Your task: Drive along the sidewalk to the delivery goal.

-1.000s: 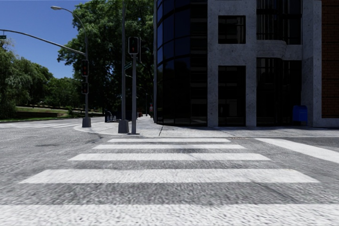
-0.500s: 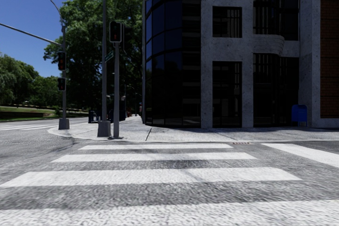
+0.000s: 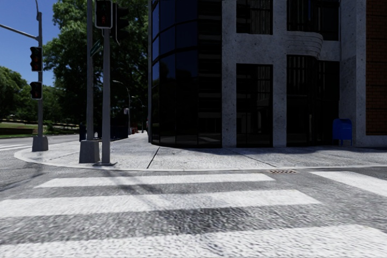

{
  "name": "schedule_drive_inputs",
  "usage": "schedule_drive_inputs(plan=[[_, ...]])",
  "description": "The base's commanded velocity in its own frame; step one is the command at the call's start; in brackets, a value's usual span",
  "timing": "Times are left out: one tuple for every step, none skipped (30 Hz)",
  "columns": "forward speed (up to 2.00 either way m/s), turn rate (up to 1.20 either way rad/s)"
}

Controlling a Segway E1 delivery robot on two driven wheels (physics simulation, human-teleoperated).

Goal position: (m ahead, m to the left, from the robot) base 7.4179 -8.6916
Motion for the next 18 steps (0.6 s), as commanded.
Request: schedule_drive_inputs(plan=[[2.00, -0.25], [2.00, -0.25], [2.00, -0.25], [2.00, -0.25], [2.00, -0.25], [2.00, -0.25], [2.00, -0.25], [2.00, -0.25], [2.00, -0.25], [2.00, -0.25], [2.00, -0.25], [2.00, -0.25], [2.00, -0.25], [2.00, -0.25], [2.00, -0.25], [2.00, -0.25], [2.00, -0.25], [2.00, -0.25]])
